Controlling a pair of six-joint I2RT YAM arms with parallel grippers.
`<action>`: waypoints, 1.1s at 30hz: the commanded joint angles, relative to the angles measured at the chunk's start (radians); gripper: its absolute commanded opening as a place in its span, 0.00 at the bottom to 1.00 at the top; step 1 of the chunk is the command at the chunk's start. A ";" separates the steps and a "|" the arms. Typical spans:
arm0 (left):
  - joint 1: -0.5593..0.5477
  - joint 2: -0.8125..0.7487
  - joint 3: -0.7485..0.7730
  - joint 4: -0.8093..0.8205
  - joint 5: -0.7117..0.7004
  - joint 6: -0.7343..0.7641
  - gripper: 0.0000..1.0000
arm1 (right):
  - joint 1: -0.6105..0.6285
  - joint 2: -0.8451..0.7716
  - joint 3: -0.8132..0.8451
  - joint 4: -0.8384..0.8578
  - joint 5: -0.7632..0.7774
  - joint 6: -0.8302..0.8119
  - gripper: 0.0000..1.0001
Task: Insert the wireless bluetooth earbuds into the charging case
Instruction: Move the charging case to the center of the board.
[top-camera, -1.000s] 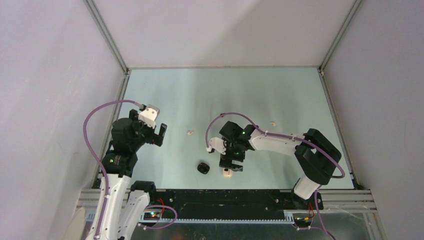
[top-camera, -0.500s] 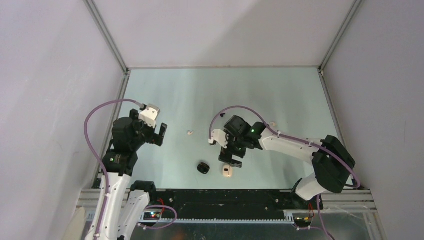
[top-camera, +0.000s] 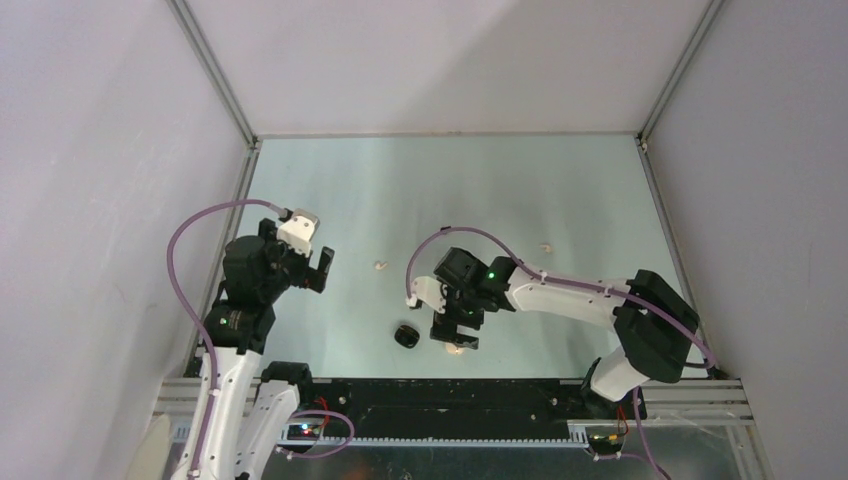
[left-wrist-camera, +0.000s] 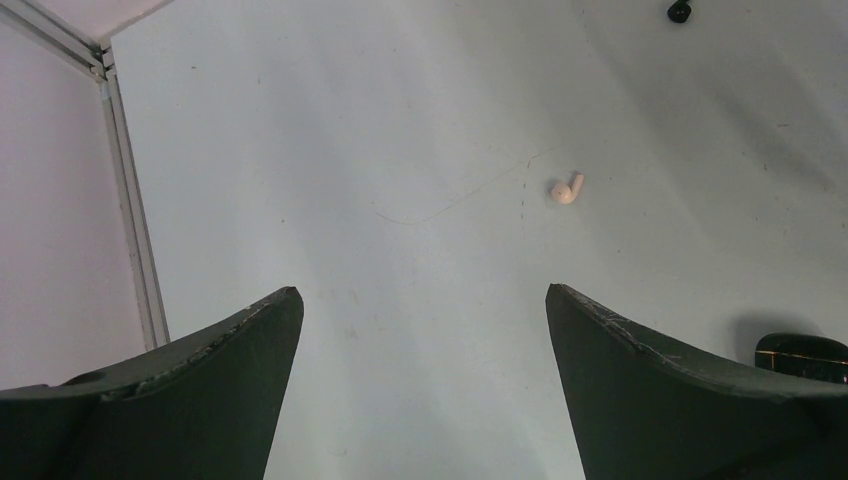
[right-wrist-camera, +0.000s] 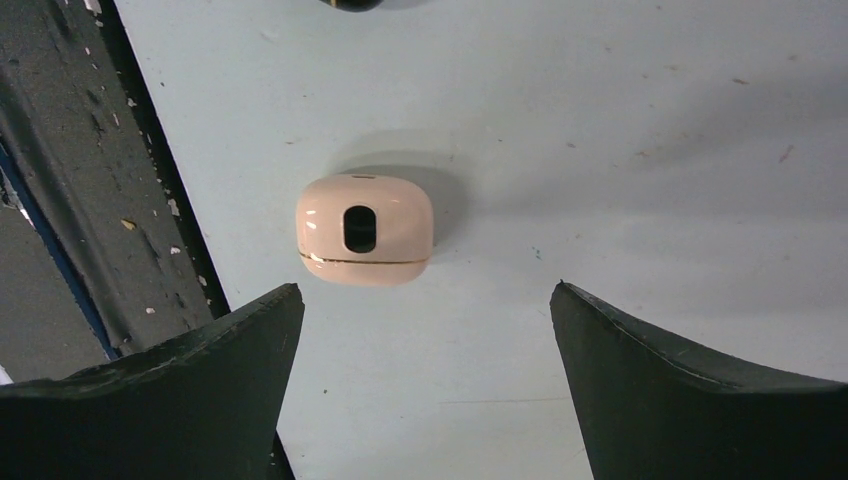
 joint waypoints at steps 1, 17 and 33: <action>-0.005 -0.009 0.008 0.020 -0.014 0.013 0.99 | 0.031 0.031 0.019 0.000 0.031 0.002 0.99; -0.006 -0.004 0.007 0.023 -0.023 0.013 0.99 | 0.059 0.096 0.020 0.003 0.064 0.001 0.99; -0.006 -0.011 0.006 0.024 -0.023 0.013 0.99 | -0.013 0.087 0.012 0.067 0.174 0.012 0.99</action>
